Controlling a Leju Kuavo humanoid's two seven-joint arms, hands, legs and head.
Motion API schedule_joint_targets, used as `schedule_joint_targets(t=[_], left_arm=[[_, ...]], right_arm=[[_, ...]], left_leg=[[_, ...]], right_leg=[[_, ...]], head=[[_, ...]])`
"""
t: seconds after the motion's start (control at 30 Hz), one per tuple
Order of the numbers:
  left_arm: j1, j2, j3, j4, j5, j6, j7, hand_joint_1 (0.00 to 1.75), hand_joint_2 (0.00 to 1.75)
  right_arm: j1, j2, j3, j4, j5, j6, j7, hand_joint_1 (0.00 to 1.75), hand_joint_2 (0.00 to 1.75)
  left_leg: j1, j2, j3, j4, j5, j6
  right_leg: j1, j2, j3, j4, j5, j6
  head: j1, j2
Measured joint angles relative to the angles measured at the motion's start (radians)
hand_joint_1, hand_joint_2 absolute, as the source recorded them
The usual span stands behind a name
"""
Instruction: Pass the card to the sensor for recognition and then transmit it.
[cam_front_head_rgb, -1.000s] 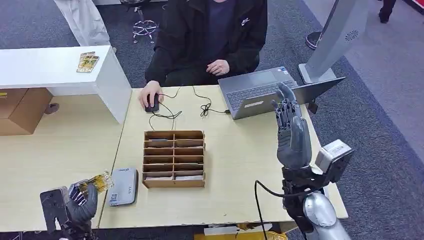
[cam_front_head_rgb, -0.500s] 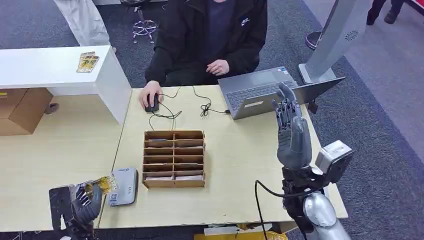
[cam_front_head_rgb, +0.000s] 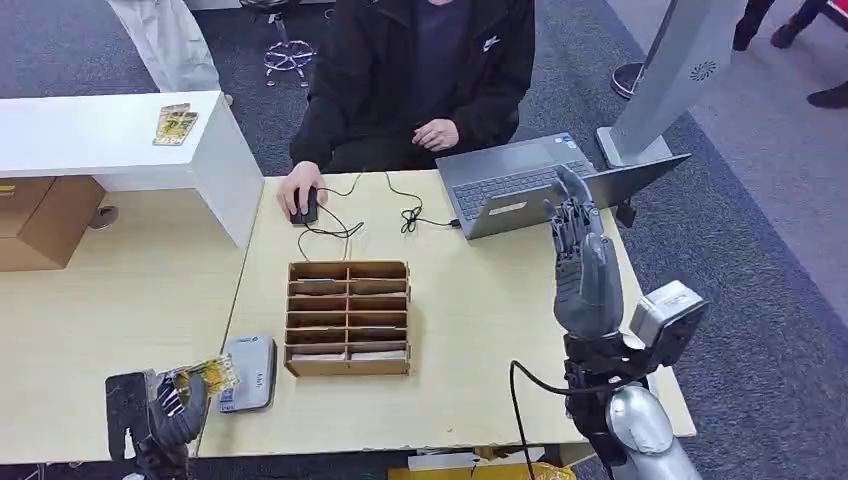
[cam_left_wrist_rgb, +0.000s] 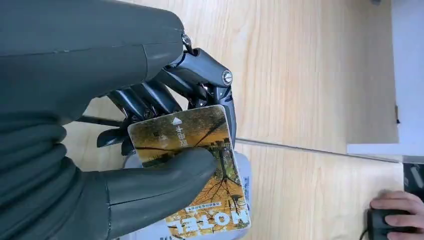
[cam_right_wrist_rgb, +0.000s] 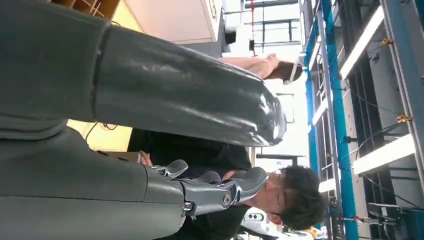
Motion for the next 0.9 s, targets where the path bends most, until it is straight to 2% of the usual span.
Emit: schedule_joint_targets(t=[0.9], left_arm=[[-0.002, 0.013, 0.000, 0.079, -0.069, -0.014, 0.047, 1.75, 1.75]], right_arm=[[0.000, 0.000, 0.000, 0.006, 0.003, 0.010, 0.003, 0.00, 0.00]], left_leg=[[0.000, 0.000, 0.000, 0.000, 0.000, 0.000]], right_leg=[[0.000, 0.000, 0.000, 0.000, 0.000, 0.000]], head=[[0.000, 0.000]])
